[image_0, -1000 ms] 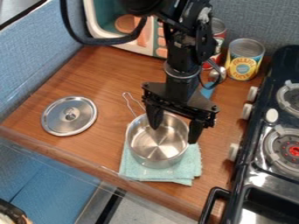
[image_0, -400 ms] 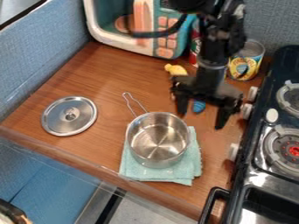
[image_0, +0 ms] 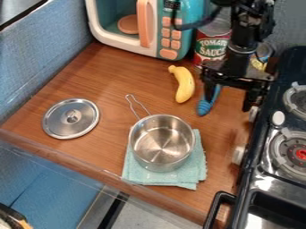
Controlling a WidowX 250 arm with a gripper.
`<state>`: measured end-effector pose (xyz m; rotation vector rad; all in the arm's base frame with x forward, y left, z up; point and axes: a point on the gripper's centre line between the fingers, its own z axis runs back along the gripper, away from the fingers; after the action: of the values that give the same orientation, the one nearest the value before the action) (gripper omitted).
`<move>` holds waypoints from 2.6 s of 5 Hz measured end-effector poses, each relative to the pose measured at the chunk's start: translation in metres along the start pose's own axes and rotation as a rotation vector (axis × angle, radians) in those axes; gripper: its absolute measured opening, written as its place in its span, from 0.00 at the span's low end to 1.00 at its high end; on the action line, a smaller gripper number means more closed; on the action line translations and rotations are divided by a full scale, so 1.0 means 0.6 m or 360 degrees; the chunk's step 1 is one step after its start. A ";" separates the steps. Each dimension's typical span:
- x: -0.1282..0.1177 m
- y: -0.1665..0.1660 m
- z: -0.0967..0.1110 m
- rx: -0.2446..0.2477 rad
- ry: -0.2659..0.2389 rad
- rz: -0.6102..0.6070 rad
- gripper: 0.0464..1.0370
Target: Moved the blue spoon to the left of the banana
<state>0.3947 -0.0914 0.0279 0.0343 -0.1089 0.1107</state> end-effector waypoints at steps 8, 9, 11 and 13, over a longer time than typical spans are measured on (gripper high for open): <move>0.043 0.054 -0.077 0.0057 0.0084 0.0070 0.38; 0.039 0.055 -0.072 0.0029 0.0091 0.0076 0.37; 0.071 0.083 0.051 -0.0136 -0.0111 0.0035 0.37; 0.030 0.238 0.036 -0.0065 0.0015 0.0158 0.37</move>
<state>0.3941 0.0516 0.0553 -0.0126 -0.1035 0.2076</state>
